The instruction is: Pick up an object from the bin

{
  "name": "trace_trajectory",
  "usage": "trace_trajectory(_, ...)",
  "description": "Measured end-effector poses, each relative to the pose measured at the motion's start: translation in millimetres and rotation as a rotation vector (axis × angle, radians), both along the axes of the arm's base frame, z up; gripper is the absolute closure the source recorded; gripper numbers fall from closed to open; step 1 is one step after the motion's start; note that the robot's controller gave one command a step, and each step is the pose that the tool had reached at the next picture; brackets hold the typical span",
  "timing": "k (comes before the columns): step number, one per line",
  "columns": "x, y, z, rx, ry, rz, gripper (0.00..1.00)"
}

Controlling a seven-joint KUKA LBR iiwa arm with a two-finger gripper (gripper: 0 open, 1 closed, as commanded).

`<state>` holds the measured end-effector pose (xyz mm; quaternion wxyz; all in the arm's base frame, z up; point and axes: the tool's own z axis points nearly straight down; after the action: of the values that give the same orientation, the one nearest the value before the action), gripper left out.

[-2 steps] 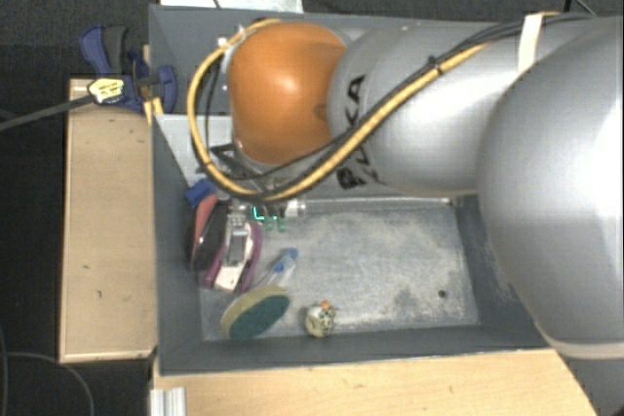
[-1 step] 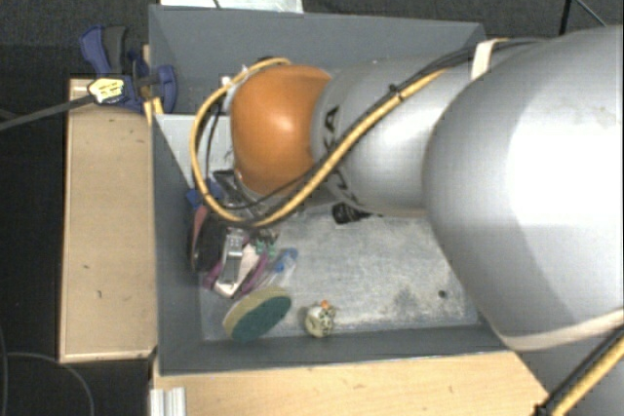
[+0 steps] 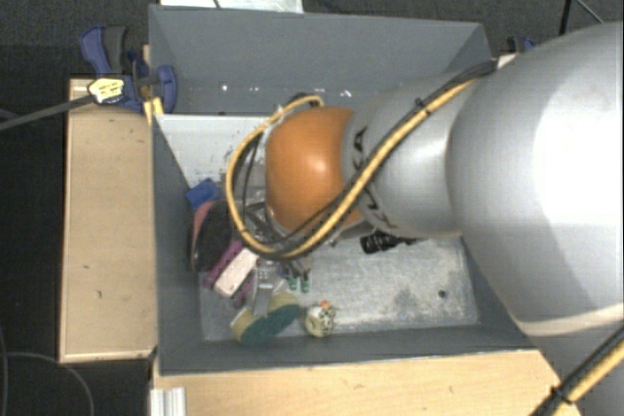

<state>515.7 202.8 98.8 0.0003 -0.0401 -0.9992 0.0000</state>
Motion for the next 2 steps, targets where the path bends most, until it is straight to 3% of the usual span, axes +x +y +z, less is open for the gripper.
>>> trace_trajectory(1, -38.8, 11.4, 6.7, 0.001, -0.002, 0.256, 0.0)
trace_trajectory(2, -32.5, -9.0, -25.6, 0.005, -0.009, 0.617, 0.0)
